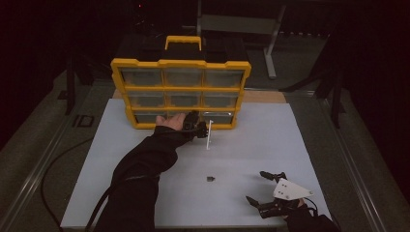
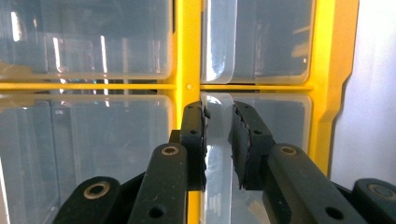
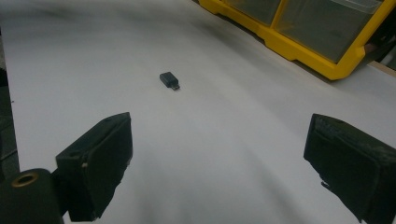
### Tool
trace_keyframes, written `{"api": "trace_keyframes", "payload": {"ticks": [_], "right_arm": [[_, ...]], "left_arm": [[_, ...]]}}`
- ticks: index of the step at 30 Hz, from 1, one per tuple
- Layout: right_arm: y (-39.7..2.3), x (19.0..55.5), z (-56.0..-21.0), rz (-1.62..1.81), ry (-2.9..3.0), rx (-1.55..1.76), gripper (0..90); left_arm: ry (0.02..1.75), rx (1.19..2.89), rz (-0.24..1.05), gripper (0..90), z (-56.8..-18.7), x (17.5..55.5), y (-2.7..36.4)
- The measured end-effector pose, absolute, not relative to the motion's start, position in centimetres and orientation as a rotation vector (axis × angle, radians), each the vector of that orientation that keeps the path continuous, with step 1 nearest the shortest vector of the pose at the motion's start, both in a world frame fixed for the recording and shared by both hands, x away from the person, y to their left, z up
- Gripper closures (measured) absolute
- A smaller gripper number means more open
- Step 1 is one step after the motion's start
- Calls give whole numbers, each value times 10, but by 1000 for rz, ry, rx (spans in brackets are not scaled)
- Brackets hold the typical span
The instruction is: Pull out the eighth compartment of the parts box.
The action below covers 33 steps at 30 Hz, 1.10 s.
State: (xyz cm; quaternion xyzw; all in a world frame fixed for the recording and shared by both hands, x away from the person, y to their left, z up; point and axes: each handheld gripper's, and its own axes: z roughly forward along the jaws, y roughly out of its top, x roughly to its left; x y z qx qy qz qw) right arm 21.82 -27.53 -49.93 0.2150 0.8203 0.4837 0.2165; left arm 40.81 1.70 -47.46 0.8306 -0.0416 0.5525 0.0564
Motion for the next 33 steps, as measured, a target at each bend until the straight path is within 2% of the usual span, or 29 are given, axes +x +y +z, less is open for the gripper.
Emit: {"api": "trace_keyframes", "payload": {"ticks": [33], "right_arm": [[-276,219,-499,1350,2269,600,81]], "left_arm": [[-122,2591,1537,743,-465,404,18]]}}
